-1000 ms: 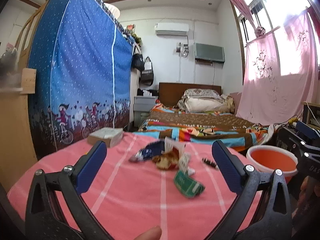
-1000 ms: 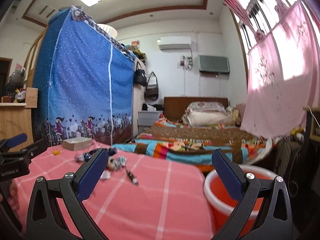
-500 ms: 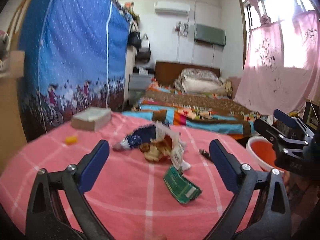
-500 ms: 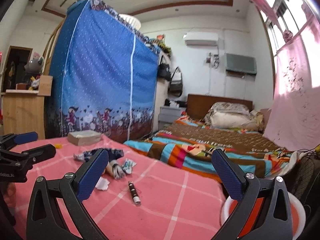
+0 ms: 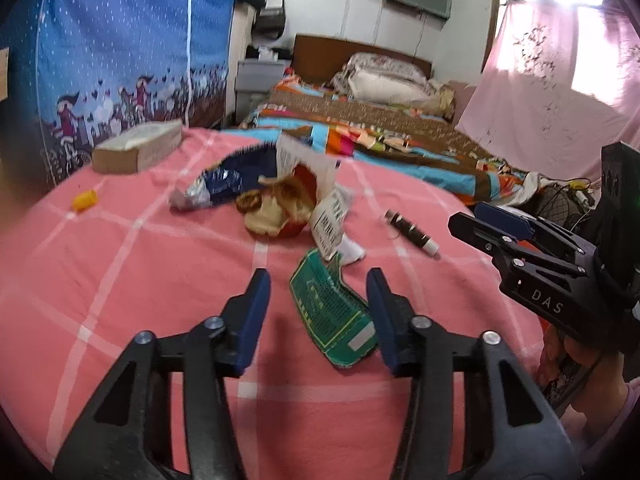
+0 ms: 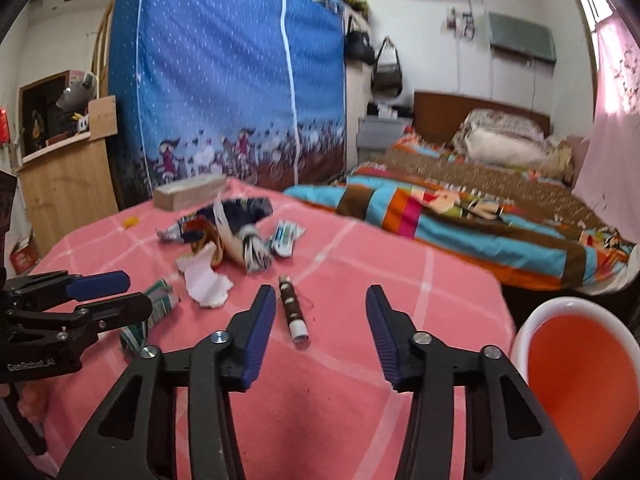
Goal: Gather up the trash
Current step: 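Reach the left tool to the green cigarette pack and close on it, then carry the green pack with the left tool over the orange bucket and release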
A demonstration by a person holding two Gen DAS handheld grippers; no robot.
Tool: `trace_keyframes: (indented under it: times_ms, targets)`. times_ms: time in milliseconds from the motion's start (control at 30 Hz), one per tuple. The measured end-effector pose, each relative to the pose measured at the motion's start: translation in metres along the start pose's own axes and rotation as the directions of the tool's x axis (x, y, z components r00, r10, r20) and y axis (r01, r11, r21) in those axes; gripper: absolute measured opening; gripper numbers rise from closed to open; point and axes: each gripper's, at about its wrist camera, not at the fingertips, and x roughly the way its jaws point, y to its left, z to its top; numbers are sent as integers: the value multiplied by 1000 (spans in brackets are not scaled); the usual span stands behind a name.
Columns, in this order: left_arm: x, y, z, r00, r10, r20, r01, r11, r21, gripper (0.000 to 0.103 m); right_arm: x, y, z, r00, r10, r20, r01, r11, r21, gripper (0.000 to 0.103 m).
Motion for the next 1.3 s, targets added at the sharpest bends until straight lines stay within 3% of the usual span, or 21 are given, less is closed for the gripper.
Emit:
trace_keyframes:
  times_ms: [333, 467, 600, 900, 1033, 1167, 1300]
  targets:
    - [-1, -2, -1, 999, -42, -9, 42, 999, 5, 26, 33, 1, -4, 980, 90, -176, -83, 995, 50, 25]
    - [-3, -1, -2, 999, -51, -14, 51, 999, -19, 22, 35, 1, -5, 978, 93, -186, -82, 994, 67, 11]
    - [-7, 3, -2, 998, -66, -18, 65, 997, -46, 19, 31, 2, -7, 982, 89, -165, -78, 994, 75, 9]
    - [-19, 1, -5, 995, -94, 17, 94, 995, -35, 10, -8, 2, -18, 998, 57, -36, -52, 991, 126, 9]
    - [-22, -9, -2, 992, -117, 47, 117, 993, -13, 9, -32, 4, -17, 998, 3, 68, -11, 994, 107, 9]
    - [-26, -31, 9, 978, -169, 120, 166, 985, 42, 9, -58, 3, -12, 979, -72, 189, 57, 995, 84, 9]
    - [-32, -60, 27, 947, -237, 216, 214, 969, 125, 9, -85, -5, -8, 936, -156, 316, 130, 986, 102, 9]
